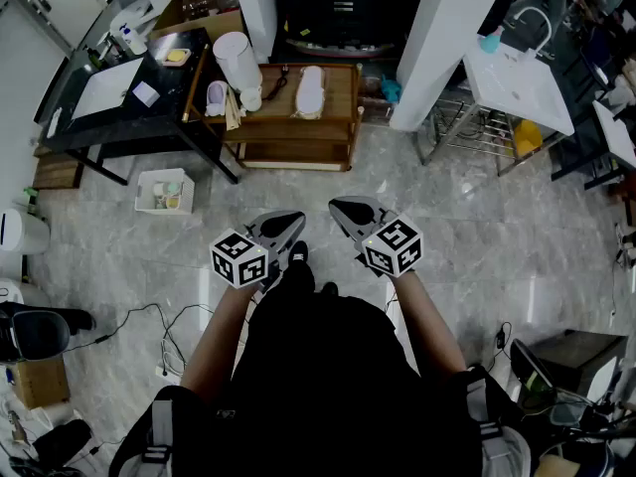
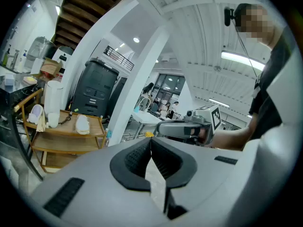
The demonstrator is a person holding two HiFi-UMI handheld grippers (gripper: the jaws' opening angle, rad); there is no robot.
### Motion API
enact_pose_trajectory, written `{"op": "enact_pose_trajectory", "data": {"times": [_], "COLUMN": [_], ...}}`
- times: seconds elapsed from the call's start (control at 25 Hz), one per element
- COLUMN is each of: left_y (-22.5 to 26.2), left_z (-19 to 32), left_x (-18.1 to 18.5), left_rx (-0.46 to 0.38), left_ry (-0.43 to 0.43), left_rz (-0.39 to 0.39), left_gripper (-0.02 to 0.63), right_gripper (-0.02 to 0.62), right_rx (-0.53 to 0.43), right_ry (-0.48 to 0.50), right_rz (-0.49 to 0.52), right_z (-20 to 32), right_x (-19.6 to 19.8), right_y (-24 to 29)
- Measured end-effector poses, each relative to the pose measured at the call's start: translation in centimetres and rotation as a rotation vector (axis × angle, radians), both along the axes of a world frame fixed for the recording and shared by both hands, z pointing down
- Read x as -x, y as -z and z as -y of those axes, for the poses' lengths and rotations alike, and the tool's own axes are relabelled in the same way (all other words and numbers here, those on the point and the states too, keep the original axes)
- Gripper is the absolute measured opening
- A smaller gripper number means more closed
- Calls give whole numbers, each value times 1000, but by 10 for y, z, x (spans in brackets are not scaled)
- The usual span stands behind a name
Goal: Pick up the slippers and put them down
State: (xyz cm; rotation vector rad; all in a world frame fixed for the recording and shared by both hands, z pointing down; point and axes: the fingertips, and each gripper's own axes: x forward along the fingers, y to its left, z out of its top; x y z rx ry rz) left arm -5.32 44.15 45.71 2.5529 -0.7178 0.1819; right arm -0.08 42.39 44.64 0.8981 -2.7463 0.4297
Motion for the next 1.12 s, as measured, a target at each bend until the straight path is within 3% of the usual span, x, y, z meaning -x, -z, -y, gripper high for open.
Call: {"op": "enact_pose_trajectory", "data": {"times": [0.8, 1.12], "left_y": [-4, -12], "left_z": [21, 45], "left_x": [8, 17], "left_rx": [4, 19], "left_ry": [25, 24], "left_rz": [14, 5], "left_gripper": [12, 12], "right_gripper": [8, 8], "right_rx": [1, 45], "right_ry": [4, -7], "right_rz": [21, 16], "right_z": [10, 28], "right_x": [-3, 7], "right_y": [-4, -21]}}
